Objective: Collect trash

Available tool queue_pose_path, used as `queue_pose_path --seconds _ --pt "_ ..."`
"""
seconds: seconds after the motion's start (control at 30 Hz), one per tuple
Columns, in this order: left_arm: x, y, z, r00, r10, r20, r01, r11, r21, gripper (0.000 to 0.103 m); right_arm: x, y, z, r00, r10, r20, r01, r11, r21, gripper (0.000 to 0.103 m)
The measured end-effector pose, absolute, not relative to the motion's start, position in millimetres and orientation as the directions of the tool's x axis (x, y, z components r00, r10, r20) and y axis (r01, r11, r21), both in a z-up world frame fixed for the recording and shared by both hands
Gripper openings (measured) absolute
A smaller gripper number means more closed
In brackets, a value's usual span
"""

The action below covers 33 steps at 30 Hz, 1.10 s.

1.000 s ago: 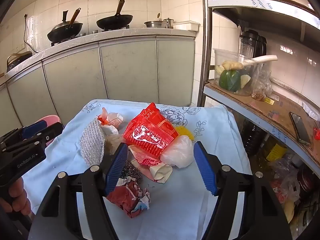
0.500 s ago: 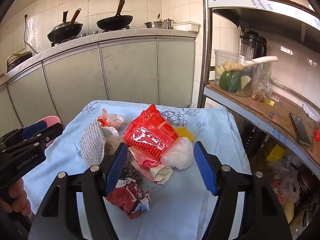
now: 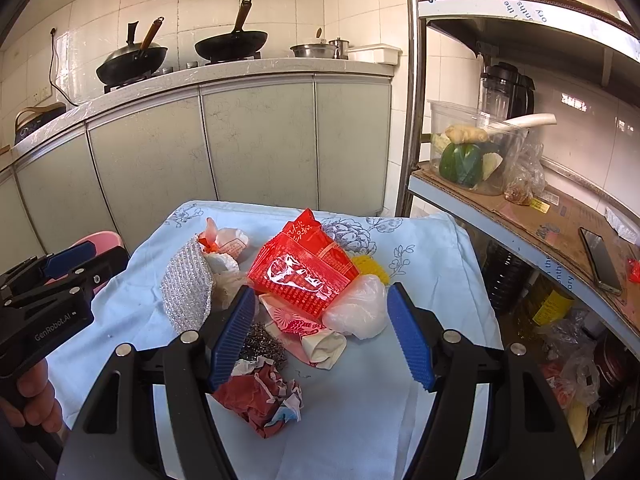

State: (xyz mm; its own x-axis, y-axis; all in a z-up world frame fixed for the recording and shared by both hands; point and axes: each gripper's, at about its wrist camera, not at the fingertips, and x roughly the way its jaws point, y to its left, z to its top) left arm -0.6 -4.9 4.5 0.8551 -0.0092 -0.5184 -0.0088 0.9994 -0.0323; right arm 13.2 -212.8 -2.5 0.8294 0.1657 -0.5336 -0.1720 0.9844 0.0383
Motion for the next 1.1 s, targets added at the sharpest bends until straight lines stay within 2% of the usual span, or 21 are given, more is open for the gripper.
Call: queue_pose_path --seconds 1.1 --pt "-4.6 -6.7 3.7 0.855 -0.011 -0.519 -0.011 0.999 -0.038 0.054 14.2 -213.3 -3.8 0.827 0.166 -0.537 -0.173 0.984 0.038 0.069"
